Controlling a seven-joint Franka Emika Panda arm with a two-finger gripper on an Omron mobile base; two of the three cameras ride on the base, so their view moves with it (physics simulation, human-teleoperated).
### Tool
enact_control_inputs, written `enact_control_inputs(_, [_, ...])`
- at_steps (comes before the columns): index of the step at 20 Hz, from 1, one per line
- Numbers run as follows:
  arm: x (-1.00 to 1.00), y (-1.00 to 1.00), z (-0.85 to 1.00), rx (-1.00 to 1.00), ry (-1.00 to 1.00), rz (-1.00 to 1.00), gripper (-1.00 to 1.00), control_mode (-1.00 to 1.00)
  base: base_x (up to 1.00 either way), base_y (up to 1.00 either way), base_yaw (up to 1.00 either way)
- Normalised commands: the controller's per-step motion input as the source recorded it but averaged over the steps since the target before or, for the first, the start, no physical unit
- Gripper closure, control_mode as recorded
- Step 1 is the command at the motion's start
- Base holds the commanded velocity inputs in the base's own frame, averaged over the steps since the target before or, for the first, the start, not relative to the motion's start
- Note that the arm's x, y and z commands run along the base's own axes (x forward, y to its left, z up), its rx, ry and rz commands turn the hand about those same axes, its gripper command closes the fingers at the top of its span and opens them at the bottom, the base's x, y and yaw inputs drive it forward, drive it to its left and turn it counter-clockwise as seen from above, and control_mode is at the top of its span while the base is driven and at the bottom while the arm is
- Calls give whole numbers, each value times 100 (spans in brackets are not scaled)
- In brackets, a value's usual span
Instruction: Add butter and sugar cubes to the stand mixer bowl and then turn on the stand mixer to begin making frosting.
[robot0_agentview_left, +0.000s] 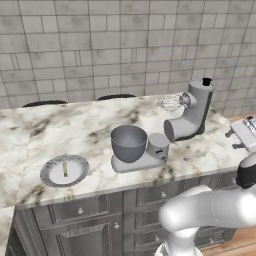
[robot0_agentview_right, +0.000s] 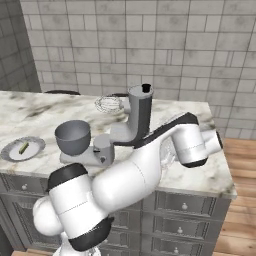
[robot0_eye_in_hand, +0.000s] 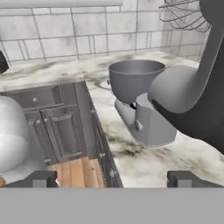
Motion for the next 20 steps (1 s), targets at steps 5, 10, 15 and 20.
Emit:
enact_control_inputs(5, [0,0,-31,6,-22,5,-100,-100,0,0,0])
enact_control_inputs(10, [1,13,-10,9,-9,-2,-100,-100,0,0,0])
enact_control_inputs(15, [19,17,-1,0,1,-10,-100,-100,0,0,0])
enact_control_inputs(20, [25,21,-14,0,8,-14,-100,-100,0,0,0])
